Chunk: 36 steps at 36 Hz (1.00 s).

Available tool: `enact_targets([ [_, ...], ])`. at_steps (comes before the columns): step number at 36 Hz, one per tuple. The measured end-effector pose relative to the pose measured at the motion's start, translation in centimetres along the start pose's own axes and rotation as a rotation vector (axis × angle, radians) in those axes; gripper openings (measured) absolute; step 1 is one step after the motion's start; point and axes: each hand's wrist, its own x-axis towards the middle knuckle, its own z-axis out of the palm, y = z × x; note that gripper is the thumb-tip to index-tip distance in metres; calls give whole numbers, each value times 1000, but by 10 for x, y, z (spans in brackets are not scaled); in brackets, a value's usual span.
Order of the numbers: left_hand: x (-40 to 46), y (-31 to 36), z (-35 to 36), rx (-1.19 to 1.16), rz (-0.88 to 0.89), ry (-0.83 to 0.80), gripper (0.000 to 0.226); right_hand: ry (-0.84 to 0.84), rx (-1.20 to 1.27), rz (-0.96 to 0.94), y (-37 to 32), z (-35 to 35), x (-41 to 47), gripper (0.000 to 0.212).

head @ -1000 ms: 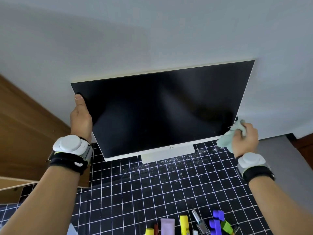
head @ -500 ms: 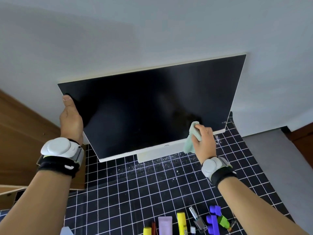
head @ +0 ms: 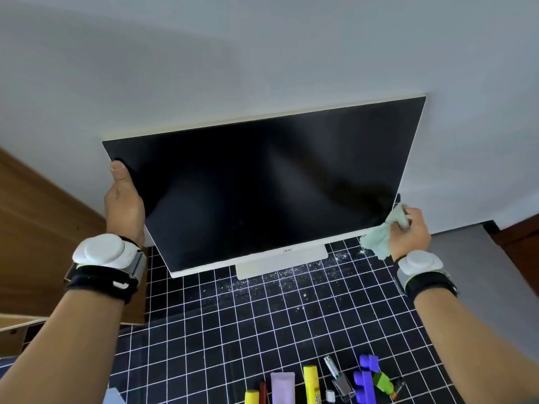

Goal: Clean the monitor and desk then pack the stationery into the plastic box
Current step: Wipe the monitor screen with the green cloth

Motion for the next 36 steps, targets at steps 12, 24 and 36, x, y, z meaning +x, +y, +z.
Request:
enact_targets([
  [12,-4,0,0,26,21,6,73,-297,-24,-467,-46,37,-79,33],
  [24,3,-5,-2,65,36,12,76,-162,-149,-288,-35,34,-51,30],
  [36,0,-2,-1,90,31,-17,54,-4,-87,-27,-2,-1,6,28],
])
